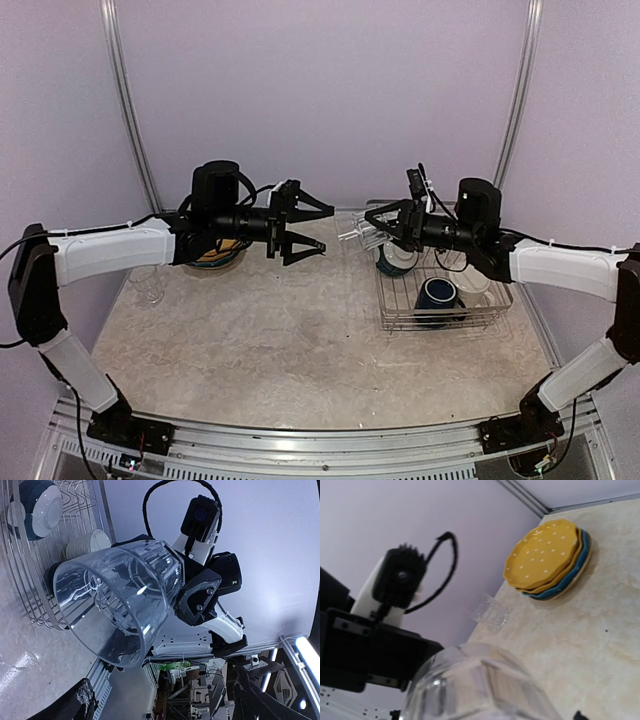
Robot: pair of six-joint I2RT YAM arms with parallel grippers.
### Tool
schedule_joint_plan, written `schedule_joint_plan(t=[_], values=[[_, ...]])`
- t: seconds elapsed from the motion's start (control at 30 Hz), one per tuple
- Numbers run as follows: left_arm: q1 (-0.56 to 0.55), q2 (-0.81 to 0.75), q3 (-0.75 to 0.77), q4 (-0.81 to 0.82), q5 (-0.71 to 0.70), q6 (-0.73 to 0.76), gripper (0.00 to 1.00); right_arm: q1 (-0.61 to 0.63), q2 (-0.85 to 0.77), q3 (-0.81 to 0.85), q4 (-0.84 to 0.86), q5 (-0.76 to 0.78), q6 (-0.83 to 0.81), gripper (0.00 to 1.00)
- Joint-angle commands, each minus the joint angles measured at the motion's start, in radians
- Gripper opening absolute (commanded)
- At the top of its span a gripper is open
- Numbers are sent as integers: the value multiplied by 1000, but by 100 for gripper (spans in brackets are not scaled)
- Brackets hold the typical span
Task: Unload the mixed dishes from the dish rack
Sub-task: Pass from the right arm to the left
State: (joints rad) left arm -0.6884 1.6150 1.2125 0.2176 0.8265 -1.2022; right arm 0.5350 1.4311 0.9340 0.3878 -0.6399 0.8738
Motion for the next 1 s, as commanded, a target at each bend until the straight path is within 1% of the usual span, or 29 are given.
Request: schedule_joint_plan(t=[0.0, 0.17, 0.33, 0.43, 0.57, 0.67, 0.7, 0.77, 0.87, 0.97], values=[[-8, 40, 12, 147, 53, -70, 90, 31, 31, -1, 98, -24, 38, 34], [-11, 76, 16, 230, 75, -129, 79, 68, 70, -8, 184, -35, 90, 33], [-11, 111, 6, 323, 89, -193, 66, 92, 98, -8, 246, -24, 112, 32], [-11, 122, 4, 340, 88, -205, 57, 100, 116, -8, 276, -26, 128, 32], [-11, 126, 4, 345, 85, -209, 42, 105, 133, -7, 290, -30, 137, 32], [-10, 129, 2, 347, 85, -213, 25, 106, 135, -8, 288, -29, 135, 34], [-9, 130, 1, 348, 86, -215, 22, 106, 136, -7, 282, -27, 132, 35], [-4, 131, -2, 350, 87, -218, 16, 105, 137, -4, 263, -21, 120, 38], [3, 127, -11, 350, 88, -219, 8, 105, 141, 0, 237, -17, 100, 50], [14, 117, -20, 339, 86, -211, 0, 105, 135, 3, 203, -6, 77, 70]])
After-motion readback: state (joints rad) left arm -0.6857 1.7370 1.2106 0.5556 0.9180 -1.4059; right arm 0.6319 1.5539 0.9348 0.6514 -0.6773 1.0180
